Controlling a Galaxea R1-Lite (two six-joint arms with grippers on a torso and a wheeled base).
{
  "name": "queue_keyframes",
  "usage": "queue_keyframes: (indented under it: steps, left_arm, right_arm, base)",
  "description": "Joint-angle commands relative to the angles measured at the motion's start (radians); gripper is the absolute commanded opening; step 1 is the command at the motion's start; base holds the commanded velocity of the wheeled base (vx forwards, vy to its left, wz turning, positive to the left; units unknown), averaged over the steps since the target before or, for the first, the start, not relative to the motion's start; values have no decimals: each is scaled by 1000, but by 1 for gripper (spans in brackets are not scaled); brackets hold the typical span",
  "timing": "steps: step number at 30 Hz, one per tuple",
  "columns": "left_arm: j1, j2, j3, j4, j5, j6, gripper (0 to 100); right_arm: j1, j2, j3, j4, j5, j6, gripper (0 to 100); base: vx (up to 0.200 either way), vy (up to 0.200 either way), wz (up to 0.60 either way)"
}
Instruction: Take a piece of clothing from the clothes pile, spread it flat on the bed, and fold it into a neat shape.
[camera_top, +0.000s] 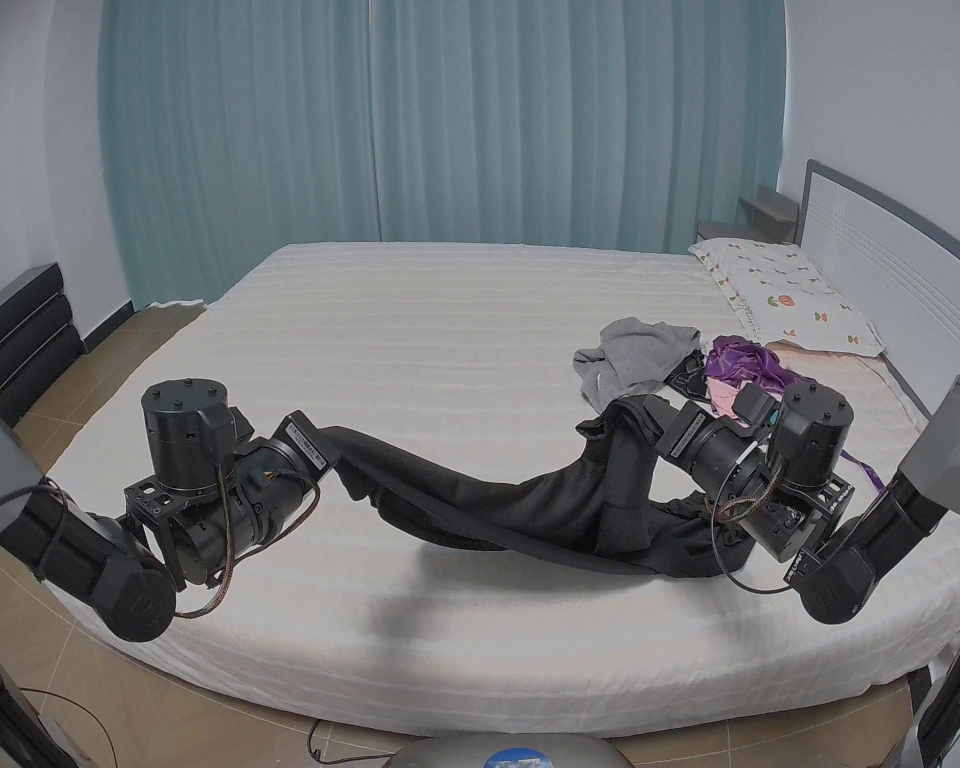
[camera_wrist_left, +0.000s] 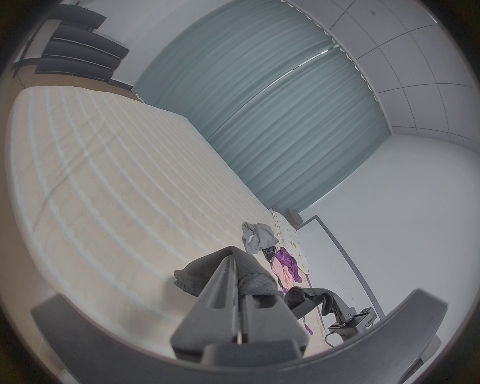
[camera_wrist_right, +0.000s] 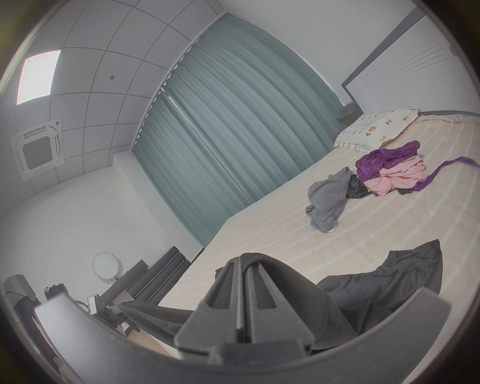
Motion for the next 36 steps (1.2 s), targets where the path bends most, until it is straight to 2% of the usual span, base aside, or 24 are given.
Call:
queue_keyframes:
  steps: [1, 17, 23, 29, 36]
  left_arm:
    - [5, -2, 0, 0, -1, 0, 0]
    - [12, 8, 2, 0, -4, 0, 0]
    - [11, 7, 18, 0, -2, 0, 0]
    - [-3, -27, 55, 1, 1, 4, 0]
    - [-20, -122, 124, 5, 5, 9, 0]
  right_arm:
    - [2, -1, 0, -1, 0, 0, 0]
    - [6, 22, -32, 10, 2, -6, 0]
    - [3, -13, 0, 17, -1, -12, 0]
    - [6, -77, 121, 4, -4, -6, 0]
    - [28, -183, 213, -1, -11, -4, 0]
  base:
    - [0, 200, 0]
    - [0, 200, 0]
    - [0, 0, 0]
    - [0, 0, 0]
    - [-200, 0, 0]
